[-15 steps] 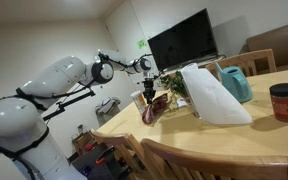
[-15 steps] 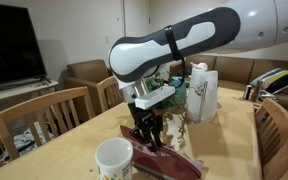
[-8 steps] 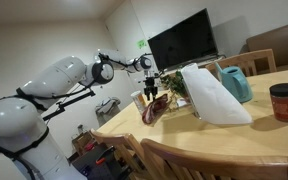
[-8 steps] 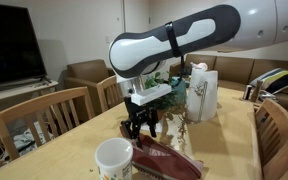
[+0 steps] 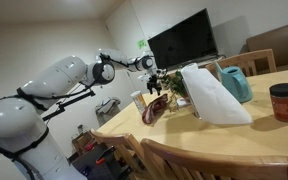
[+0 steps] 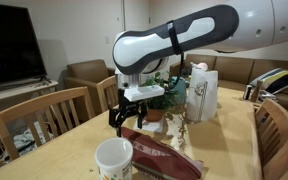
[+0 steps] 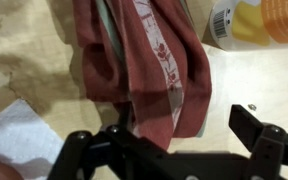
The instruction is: Place the towel over the white container on the left
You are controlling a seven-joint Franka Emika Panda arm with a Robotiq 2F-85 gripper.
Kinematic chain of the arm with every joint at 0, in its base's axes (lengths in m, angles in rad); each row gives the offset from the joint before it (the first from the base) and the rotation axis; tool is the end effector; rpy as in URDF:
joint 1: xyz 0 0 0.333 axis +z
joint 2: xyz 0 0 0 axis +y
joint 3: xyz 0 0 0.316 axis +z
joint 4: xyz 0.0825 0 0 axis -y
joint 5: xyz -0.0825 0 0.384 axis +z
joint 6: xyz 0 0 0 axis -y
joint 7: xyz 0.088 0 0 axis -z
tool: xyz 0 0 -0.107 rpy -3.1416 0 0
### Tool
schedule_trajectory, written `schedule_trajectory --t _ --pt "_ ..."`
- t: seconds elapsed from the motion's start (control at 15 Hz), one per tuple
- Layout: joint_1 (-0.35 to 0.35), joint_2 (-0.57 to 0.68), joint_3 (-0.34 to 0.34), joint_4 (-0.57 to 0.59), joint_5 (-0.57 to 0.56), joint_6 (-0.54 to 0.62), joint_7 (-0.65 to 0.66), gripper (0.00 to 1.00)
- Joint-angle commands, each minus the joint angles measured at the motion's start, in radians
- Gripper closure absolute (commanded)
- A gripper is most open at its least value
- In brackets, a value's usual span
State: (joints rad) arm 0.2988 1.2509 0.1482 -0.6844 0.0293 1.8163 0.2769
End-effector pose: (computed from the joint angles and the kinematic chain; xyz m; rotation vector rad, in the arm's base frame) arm 0.7345 0.2899 0.1820 -3.0053 -0.1025 0.2447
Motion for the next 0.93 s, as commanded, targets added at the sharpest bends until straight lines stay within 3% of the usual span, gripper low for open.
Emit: schedule_trajectory --t 0.0,0.87 --pt "0.0 0.0 0.0 -0.001 0.0 -0.001 -0.003 0.0" --pt "0.006 0.013 -0.02 -0.013 -0.014 -0.024 0.038 0.0"
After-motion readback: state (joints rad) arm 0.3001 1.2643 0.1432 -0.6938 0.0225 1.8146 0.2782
